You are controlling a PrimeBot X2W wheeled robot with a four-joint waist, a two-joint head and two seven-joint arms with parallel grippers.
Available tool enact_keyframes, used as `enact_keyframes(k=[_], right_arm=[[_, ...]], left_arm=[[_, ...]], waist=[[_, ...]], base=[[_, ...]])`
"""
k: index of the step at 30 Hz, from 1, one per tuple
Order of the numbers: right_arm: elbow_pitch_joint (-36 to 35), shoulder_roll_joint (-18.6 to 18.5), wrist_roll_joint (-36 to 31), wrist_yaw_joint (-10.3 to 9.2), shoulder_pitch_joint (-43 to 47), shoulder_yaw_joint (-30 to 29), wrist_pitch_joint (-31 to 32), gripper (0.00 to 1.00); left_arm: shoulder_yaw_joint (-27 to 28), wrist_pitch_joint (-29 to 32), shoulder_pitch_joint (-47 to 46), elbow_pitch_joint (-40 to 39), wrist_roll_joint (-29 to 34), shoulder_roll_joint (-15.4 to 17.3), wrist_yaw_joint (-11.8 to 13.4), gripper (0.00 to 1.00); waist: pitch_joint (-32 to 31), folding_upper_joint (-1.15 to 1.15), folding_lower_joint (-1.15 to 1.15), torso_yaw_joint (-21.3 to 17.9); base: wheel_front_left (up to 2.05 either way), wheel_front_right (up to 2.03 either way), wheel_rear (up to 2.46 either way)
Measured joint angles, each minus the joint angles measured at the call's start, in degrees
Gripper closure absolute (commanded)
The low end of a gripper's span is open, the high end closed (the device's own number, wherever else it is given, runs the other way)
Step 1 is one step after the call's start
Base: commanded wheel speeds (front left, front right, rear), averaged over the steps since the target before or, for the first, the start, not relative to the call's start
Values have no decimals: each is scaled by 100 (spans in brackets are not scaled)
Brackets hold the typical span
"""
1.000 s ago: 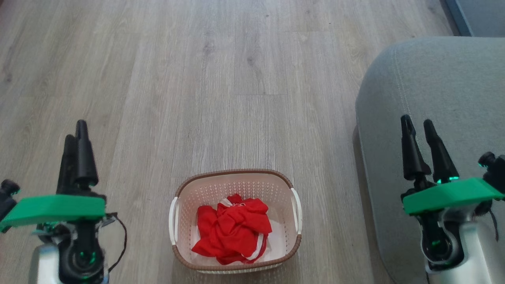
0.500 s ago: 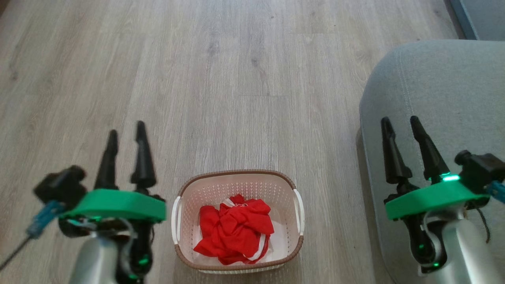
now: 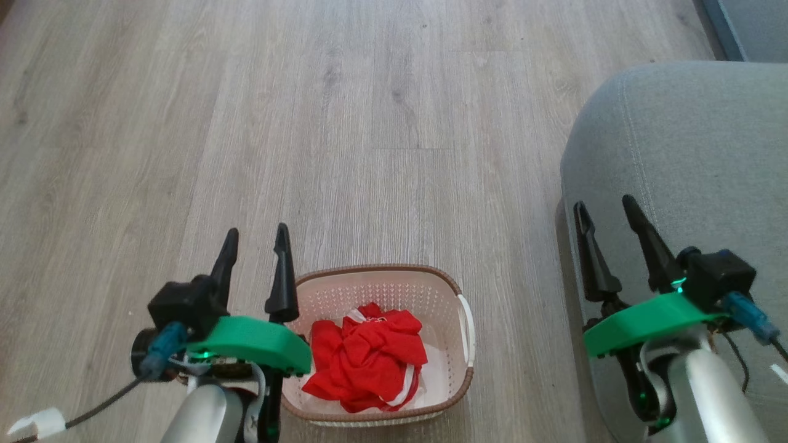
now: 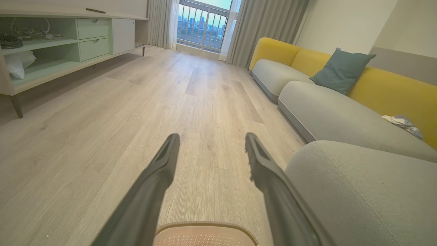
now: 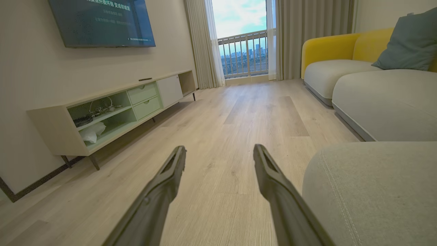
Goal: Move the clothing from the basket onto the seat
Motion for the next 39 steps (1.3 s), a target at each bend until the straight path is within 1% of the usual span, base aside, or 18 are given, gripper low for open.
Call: enact_keyframes(k=[3, 7, 14, 16, 17, 19, 22, 24, 26, 27, 32, 39], right_arm=[[227, 43, -25, 0, 8, 1, -59, 0], [431, 60, -157, 0, 8, 35, -119, 0], [434, 62, -608, 0, 5, 132, -222, 0], [421, 63, -765, 0, 5, 157, -247, 0], [414, 63, -835, 0, 4, 165, -254, 0], [408, 66, -955, 0, 4, 171, -303, 0], [413, 74, -1056, 1, 5, 159, -353, 0], [468, 82, -1089, 1, 5, 142, -389, 0], [588, 91, -1094, 2, 6, 141, -409, 0], [645, 96, -1107, 2, 8, 138, -435, 0], [859, 103, -1379, 2, 5, 137, -510, 0], [937, 111, -1395, 2, 3, 136, -522, 0]], left_arm=[[-37, -48, 0, 12, 208, 0, 11, 0], [-112, -105, 0, 5, 554, 2, 107, 0], [-236, -227, 0, -12, 923, 3, 254, 0], [-232, -255, 2, -9, 966, -19, 230, 0], [-201, -280, 9, 27, 881, -52, 112, 0], [-84, -310, 57, 221, 667, -147, -272, 0], [172, -356, 107, 522, 675, -231, -757, 0], [349, -388, 113, 584, 813, -246, -933, 0], [403, -430, 113, 648, 981, -249, -1074, 0], [403, -448, 114, 689, 1047, -258, -1116, 0], [356, -499, 121, 777, 1201, -270, -1145, 0], [345, -499, 121, 932, 1228, -277, -1140, 0]], waist=[[-1, 0, 0, 2], [-1, 0, 0, 11], [-2, 0, 0, 19], [-9, 0, 0, 26], [-14, 0, 0, 30], [-31, 0, 0, 40], [-58, 0, 0, 51], [-68, 0, 0, 58], [-77, 0, 0, 60], [-79, 0, 0, 60], [-74, 0, 0, 52], [-63, 0, 0, 30]], base=[[0, 0, 0], [0, 0, 0], [0, 0, 0], [0, 0, 0], [0, 0, 0], [0, 0, 0], [0, 0, 0], [0, 0, 0], [0, 0, 0], [0, 0, 0], [0, 0, 0], [0, 0, 0]])
